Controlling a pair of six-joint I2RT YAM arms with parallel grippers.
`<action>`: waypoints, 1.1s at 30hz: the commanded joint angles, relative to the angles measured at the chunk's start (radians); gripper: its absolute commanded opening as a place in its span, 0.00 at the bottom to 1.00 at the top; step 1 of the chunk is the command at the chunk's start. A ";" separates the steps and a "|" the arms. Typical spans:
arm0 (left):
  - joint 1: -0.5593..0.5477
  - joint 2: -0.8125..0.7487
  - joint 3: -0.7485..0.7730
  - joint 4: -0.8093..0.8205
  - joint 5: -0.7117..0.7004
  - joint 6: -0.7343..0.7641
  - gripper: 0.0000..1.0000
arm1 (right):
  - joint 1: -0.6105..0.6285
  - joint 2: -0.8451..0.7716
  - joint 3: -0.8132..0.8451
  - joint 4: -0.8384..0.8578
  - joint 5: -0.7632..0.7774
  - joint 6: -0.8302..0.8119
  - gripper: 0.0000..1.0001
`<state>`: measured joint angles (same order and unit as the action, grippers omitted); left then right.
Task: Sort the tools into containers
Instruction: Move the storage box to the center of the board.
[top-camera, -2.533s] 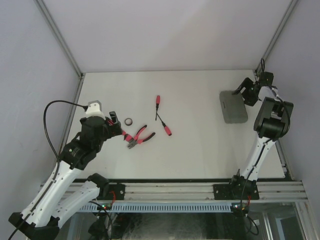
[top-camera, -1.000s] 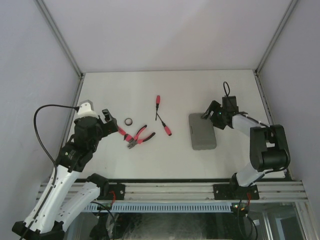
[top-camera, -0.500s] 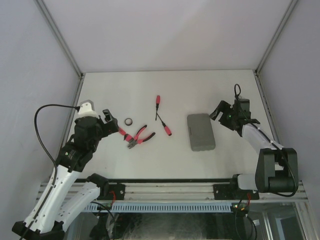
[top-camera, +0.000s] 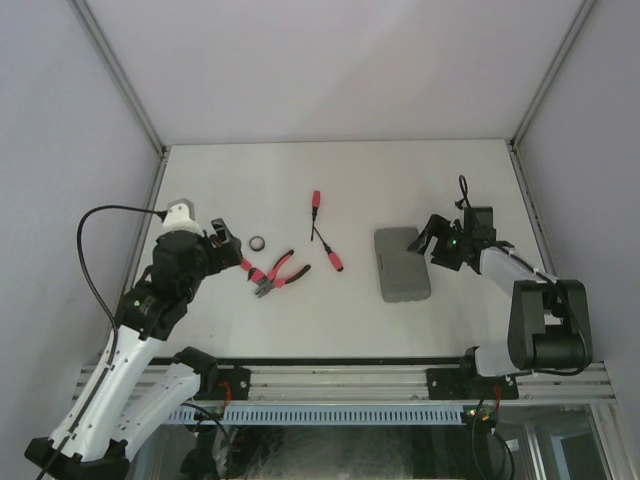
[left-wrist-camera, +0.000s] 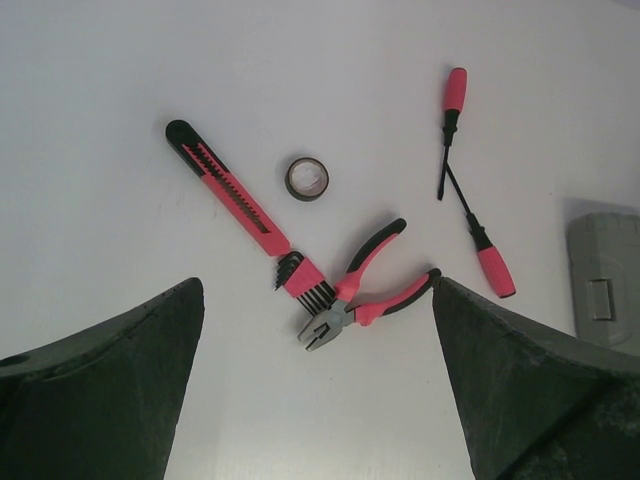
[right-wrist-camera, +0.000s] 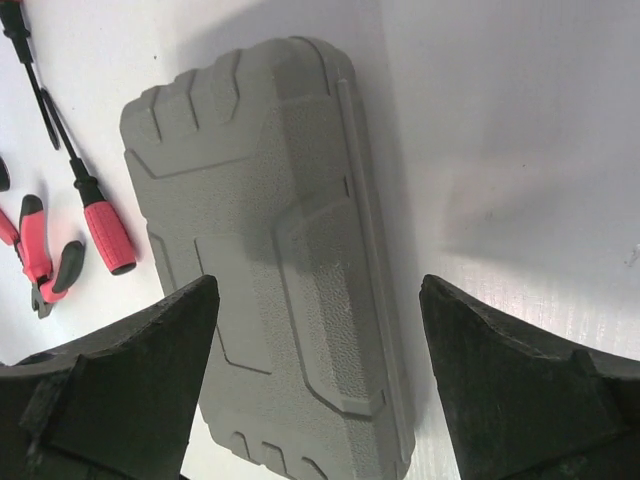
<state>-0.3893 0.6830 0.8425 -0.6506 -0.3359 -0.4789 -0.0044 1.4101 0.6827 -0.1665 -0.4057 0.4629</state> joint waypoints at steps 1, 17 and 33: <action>0.008 0.003 -0.050 0.065 0.067 -0.035 0.99 | 0.014 0.028 0.007 0.055 -0.038 -0.024 0.81; -0.030 0.078 -0.149 0.183 0.177 -0.103 0.88 | 0.101 0.110 0.018 0.068 -0.044 -0.054 0.74; -0.076 0.035 -0.225 0.222 0.175 -0.136 0.87 | 0.388 0.099 0.065 -0.054 0.192 -0.077 0.72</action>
<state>-0.4545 0.7353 0.6365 -0.4778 -0.1715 -0.5957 0.3164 1.5200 0.7391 -0.1425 -0.3305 0.4034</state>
